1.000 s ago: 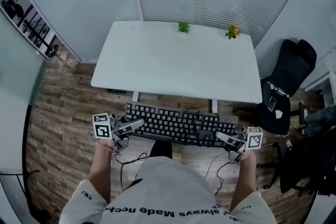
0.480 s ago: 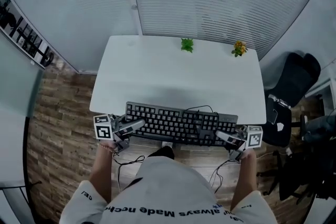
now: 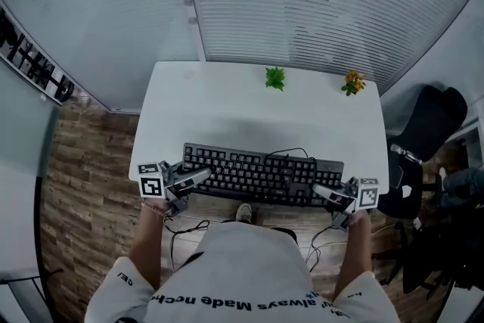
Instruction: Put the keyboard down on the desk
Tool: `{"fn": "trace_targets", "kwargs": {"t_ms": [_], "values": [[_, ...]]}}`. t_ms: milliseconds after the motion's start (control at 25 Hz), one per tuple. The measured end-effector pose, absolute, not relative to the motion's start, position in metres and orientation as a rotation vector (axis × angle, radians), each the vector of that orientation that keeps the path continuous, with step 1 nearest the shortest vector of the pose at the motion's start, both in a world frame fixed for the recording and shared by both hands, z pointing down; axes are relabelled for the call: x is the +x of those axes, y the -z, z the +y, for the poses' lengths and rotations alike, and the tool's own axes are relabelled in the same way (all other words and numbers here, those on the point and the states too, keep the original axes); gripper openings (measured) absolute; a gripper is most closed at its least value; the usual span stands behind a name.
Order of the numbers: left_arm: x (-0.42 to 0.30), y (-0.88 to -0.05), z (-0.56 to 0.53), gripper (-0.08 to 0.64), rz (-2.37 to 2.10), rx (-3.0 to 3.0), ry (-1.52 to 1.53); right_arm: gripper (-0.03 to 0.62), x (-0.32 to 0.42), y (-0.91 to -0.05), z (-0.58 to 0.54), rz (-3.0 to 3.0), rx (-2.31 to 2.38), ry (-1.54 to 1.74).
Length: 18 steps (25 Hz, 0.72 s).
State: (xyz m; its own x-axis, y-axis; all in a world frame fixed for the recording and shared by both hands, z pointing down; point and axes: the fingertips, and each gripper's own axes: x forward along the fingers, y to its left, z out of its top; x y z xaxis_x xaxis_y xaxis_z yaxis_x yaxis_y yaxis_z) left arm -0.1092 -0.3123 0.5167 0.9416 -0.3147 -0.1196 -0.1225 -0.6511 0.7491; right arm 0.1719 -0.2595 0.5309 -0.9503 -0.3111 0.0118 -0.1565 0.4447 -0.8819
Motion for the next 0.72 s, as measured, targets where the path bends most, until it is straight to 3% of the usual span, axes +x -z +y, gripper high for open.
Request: {"fn": "trace_targets", "kwargs": {"t_ms": [480,720], "values": [[-0.109,-0.541,-0.361,0.161,-0.388,2.212,0.275,0.142,0.178,-0.551,-0.314,2.571,-0.567,1.500],[-0.104,-0.572,-0.382,0.186,-0.478,2.174,0.209,0.191,0.186,-0.582,-0.336,2.561,-0.737,1.521]]}}
